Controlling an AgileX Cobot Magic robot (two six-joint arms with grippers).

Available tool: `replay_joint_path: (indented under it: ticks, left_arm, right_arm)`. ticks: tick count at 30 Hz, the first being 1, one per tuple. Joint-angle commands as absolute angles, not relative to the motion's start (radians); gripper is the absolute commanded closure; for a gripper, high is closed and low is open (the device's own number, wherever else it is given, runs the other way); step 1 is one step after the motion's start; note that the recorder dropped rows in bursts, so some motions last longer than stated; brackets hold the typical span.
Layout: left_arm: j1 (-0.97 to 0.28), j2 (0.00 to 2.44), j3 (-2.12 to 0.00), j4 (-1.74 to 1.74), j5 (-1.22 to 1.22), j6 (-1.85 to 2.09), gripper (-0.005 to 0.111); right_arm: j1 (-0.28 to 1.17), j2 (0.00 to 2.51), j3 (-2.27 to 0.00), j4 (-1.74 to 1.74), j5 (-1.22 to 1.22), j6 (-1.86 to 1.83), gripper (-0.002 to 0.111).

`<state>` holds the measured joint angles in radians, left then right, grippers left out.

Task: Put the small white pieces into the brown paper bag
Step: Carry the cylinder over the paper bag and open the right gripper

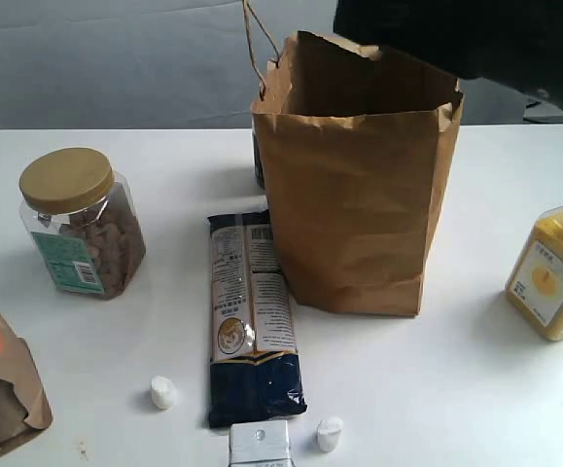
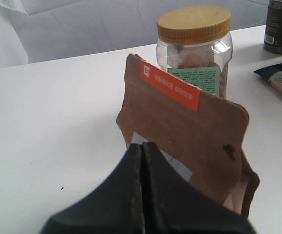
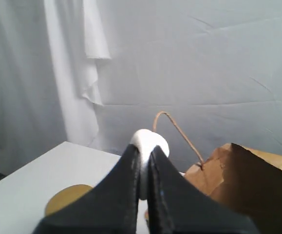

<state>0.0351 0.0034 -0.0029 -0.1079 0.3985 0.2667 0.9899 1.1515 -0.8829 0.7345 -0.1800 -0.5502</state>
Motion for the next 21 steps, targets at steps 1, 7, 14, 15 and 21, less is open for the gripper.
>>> replay_joint_path:
  ticks: [1,7,14,15,21]
  left_arm:
    - [0.031,0.0,0.0,-0.117,0.392,0.265,0.107]
    - [0.031,0.0,0.0,-0.117,0.392,0.265,0.107]
    - [0.031,0.0,0.0,-0.117,0.392,0.265,0.107]
    - [0.031,0.0,0.0,-0.117,0.392,0.265,0.107]
    - [0.031,0.0,0.0,-0.117,0.392,0.265,0.107]
  right_arm:
    - [0.865,1.319,-0.999,0.797,-0.044,-0.562,0.108]
    - [0.778,1.512,-1.153,0.801,0.219,-0.545,0.09]
    - [0.778,1.525,-1.16,0.804,0.183,-0.524,0.069]
    - [0.778,1.525,-1.16,0.8,0.182,-0.524,0.069]
    - [0.778,1.525,-1.16,0.792,0.186,-0.524,0.064]
